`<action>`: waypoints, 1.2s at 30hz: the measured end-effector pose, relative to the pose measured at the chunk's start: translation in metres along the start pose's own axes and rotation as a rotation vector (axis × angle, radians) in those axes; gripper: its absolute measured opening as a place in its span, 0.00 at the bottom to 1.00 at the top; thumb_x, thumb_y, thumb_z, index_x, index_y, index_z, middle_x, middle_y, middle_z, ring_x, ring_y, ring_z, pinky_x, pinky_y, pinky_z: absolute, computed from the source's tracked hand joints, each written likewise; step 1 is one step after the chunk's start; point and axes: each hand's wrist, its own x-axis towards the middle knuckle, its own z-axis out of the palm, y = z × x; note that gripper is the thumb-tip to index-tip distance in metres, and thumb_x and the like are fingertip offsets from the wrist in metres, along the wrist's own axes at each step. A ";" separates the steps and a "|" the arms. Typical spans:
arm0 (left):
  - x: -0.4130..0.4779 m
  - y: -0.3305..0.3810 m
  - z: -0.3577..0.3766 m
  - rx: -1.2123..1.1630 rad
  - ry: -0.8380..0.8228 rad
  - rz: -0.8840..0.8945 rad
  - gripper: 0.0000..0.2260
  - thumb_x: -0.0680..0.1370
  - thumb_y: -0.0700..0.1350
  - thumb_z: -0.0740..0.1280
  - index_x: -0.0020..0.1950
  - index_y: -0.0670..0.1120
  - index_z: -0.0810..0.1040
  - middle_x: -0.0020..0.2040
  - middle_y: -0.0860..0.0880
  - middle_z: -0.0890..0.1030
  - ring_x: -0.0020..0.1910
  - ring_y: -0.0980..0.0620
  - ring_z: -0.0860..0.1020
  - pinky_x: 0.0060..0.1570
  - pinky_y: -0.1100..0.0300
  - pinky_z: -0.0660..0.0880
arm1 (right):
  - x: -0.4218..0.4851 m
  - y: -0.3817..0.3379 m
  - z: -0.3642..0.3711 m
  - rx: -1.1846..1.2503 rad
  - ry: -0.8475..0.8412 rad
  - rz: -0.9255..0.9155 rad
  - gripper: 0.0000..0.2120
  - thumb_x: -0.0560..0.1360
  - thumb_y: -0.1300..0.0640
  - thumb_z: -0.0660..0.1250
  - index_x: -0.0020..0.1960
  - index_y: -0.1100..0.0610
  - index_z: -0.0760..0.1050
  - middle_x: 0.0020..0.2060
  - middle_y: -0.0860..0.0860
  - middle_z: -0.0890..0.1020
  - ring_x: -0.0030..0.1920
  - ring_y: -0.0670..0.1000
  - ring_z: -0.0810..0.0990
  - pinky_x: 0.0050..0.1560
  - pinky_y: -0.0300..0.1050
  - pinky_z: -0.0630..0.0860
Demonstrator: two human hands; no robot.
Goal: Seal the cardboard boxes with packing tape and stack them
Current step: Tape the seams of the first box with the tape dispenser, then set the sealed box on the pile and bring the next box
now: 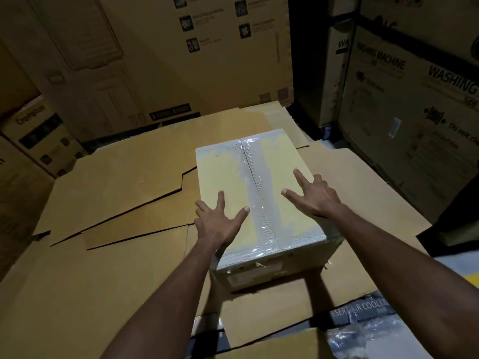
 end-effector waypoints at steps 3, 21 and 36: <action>-0.008 -0.001 -0.014 0.025 -0.100 -0.022 0.44 0.75 0.77 0.53 0.84 0.57 0.44 0.81 0.32 0.37 0.81 0.33 0.43 0.75 0.37 0.53 | -0.009 -0.003 -0.001 -0.106 0.025 0.001 0.42 0.77 0.23 0.46 0.84 0.43 0.44 0.77 0.65 0.59 0.76 0.65 0.60 0.71 0.66 0.59; -0.339 -0.062 -0.124 0.062 0.375 0.161 0.30 0.81 0.64 0.60 0.78 0.47 0.67 0.80 0.41 0.61 0.79 0.42 0.57 0.71 0.43 0.61 | -0.342 -0.084 -0.079 -0.051 0.357 0.030 0.24 0.81 0.44 0.64 0.71 0.58 0.74 0.64 0.62 0.76 0.65 0.63 0.73 0.64 0.58 0.67; -0.705 0.038 -0.118 -1.559 -0.175 0.157 0.15 0.81 0.60 0.66 0.60 0.50 0.79 0.54 0.47 0.84 0.51 0.48 0.83 0.49 0.52 0.79 | -0.788 -0.022 -0.240 0.126 0.573 -0.004 0.25 0.78 0.40 0.70 0.69 0.53 0.78 0.65 0.51 0.82 0.60 0.51 0.81 0.58 0.50 0.79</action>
